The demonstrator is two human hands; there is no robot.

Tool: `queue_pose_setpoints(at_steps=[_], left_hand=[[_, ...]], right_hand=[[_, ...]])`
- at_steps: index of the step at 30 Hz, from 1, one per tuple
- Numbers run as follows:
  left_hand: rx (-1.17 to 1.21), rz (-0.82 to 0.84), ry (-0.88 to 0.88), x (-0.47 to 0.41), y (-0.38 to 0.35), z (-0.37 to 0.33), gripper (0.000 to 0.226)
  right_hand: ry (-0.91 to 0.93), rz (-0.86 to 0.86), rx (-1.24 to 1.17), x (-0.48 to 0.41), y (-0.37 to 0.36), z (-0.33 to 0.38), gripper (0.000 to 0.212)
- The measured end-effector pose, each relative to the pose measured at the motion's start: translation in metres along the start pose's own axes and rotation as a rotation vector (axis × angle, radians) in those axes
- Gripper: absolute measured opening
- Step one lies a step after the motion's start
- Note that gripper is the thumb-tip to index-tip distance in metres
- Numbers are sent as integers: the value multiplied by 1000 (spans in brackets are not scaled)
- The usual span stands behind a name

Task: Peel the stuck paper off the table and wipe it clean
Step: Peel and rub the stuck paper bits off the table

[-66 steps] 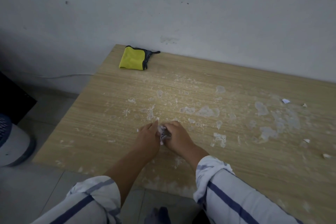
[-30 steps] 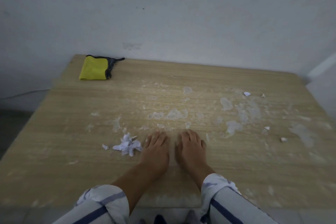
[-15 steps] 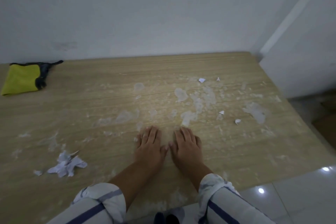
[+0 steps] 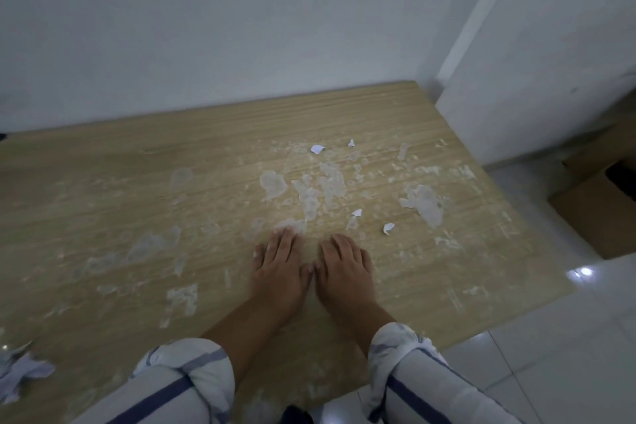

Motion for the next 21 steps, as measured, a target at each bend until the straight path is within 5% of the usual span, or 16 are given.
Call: queue_pose_setpoints(at_steps=[15, 21], left_hand=[[-15, -31, -49, -21, -8, -29, 80], [-32, -35, -52, -19, -6, -29, 78]], right_hand=[[-284, -123, -235, -14, 27, -79, 43], [-188, -183, -290, -28, 28, -77, 33]])
Point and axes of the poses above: each hand's wrist, its own x-axis away from the middle knuckle, its own y-axis out of the back of the hand, z = x × y, the point moved 6 cm from there along -x, towards the middle knuckle, and after that the axes turned 2 degrees about x, right-handed, at the moved point
